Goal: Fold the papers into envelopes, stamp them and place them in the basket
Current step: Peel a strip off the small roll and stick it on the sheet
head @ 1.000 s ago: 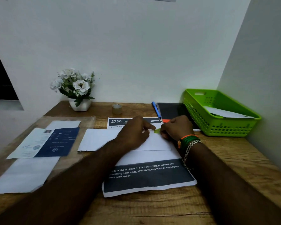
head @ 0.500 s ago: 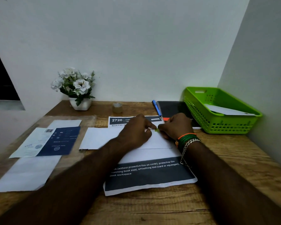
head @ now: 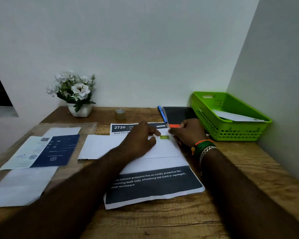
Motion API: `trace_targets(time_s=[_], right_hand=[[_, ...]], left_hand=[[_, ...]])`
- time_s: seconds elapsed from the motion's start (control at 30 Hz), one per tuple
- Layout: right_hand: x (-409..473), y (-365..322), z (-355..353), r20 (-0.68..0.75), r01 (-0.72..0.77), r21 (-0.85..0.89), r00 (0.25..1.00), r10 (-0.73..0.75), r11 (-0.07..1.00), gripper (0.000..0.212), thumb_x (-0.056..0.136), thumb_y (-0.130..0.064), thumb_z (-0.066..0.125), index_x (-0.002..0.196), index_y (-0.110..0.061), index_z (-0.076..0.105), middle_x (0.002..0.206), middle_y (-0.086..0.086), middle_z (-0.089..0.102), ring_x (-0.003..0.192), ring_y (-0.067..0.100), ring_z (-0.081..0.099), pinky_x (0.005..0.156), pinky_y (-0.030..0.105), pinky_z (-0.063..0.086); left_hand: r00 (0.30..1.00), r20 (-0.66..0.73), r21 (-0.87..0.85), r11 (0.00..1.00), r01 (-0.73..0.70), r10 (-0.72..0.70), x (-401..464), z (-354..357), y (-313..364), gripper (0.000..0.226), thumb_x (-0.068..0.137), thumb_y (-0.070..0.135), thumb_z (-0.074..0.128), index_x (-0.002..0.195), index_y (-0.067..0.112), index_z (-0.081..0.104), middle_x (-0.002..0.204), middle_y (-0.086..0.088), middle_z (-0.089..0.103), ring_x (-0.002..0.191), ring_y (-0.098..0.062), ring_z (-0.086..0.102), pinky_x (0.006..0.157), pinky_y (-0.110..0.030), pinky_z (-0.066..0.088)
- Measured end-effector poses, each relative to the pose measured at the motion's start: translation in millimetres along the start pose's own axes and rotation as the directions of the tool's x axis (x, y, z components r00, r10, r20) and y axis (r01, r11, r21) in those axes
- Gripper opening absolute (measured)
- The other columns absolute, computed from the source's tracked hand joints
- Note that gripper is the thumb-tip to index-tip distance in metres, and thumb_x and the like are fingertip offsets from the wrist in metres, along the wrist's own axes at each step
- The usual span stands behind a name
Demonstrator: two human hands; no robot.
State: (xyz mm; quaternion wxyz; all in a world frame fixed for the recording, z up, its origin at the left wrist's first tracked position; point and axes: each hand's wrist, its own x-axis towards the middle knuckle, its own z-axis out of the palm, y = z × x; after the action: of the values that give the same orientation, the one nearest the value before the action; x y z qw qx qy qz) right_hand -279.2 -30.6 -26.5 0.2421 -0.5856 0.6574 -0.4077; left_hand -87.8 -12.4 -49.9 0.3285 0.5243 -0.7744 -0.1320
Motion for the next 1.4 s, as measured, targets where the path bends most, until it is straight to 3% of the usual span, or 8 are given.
trace_targets(time_s=[0.13,0.3,0.43,0.57,0.77,0.97,1.2,1.4], right_hand=[[-6.0,-4.2,6.7,-0.002,0.053,-0.189,0.999,-0.054,0.981,0.034,0.059,-0.036,0.086,0.055,-0.014,0.061,0.060,0.003,0.069,0.063,0.022,0.067,0.059,0.027,0.047],[-13.7,-7.7,10.8,-0.052,0.069,-0.277,0.995,-0.087,0.958,0.033,0.059,-0.042,0.083,0.055,-0.018,0.060,0.061,-0.004,0.065,0.068,0.022,0.065,0.062,0.024,0.041],[-13.0,-7.8,14.0,-0.045,0.083,-0.304,0.994,-0.101,0.949,0.028,0.060,-0.043,0.079,0.059,-0.019,0.063,0.064,-0.004,0.067,0.073,0.023,0.067,0.064,0.025,0.044],[-13.2,-6.3,9.6,0.011,0.078,-0.290,0.997,-0.078,0.954,0.033,0.060,-0.044,0.083,0.056,-0.018,0.063,0.058,-0.006,0.065,0.067,0.017,0.066,0.062,0.022,0.040],[-16.6,-11.1,22.9,-0.070,0.092,-0.341,0.990,-0.123,0.936,0.030,0.062,-0.046,0.077,0.063,-0.019,0.063,0.068,-0.005,0.067,0.079,0.023,0.068,0.069,0.026,0.049],[-15.0,-9.5,19.5,-0.138,0.027,-0.342,0.987,-0.079,0.939,0.028,0.063,-0.045,0.078,0.068,-0.020,0.066,0.082,0.001,0.072,0.089,0.029,0.068,0.075,0.029,0.050],[-11.6,-5.2,5.8,-0.113,-0.013,-0.329,0.993,-0.026,0.944,0.030,0.064,-0.040,0.081,0.057,-0.018,0.061,0.072,0.004,0.070,0.079,0.028,0.069,0.071,0.027,0.050],[-17.3,-7.4,12.6,-0.066,0.054,-0.345,0.994,-0.081,0.937,0.028,0.064,-0.037,0.080,0.057,-0.017,0.061,0.062,-0.005,0.064,0.072,0.023,0.065,0.065,0.024,0.041]], left_hand=[[1.000,-0.011,-0.019,1.000,0.021,-0.021,-0.1,1.1,0.2,0.027,0.092,0.011,0.063,0.112,0.025,0.076,0.101,0.003,0.053,0.095,-0.010,0.055,0.090,-0.026,0.046],[0.999,-0.025,-0.027,0.999,0.032,-0.032,1.3,2.5,0.4,0.024,0.092,0.012,0.066,0.110,0.023,0.076,0.103,0.002,0.056,0.095,-0.010,0.056,0.088,-0.023,0.044],[0.999,-0.027,-0.021,0.999,0.030,-0.030,2.3,2.3,-2.8,0.023,0.094,0.011,0.066,0.114,0.018,0.074,0.101,0.007,0.054,0.082,0.002,0.051,0.076,-0.004,0.036],[0.999,-0.020,-0.035,0.999,0.041,-0.042,2.1,1.8,-2.7,0.021,0.094,0.012,0.067,0.114,0.017,0.073,0.098,0.012,0.051,0.082,0.009,0.049,0.074,0.002,0.034],[0.998,-0.022,-0.160,0.985,0.057,-0.062,-0.2,-1.6,-1.8,0.034,0.087,0.010,0.076,0.117,0.016,0.063,0.097,0.001,0.061,0.079,-0.007,0.051,0.071,-0.005,0.038],[0.997,-0.032,-0.171,0.983,0.070,-0.077,0.8,-1.2,-0.9,0.030,0.085,0.009,0.077,0.111,0.016,0.063,0.094,0.001,0.061,0.079,-0.009,0.051,0.072,-0.016,0.041],[0.996,-0.035,-0.166,0.983,0.075,-0.082,0.9,-1.4,-1.5,0.025,0.086,0.010,0.077,0.107,0.019,0.065,0.097,-0.001,0.063,0.081,-0.009,0.052,0.068,-0.006,0.038],[0.996,-0.042,-0.182,0.981,0.073,-0.082,2.2,-0.2,-1.9,0.029,0.084,0.010,0.077,0.109,0.018,0.064,0.092,0.003,0.060,0.078,-0.008,0.051,0.071,-0.012,0.039]])
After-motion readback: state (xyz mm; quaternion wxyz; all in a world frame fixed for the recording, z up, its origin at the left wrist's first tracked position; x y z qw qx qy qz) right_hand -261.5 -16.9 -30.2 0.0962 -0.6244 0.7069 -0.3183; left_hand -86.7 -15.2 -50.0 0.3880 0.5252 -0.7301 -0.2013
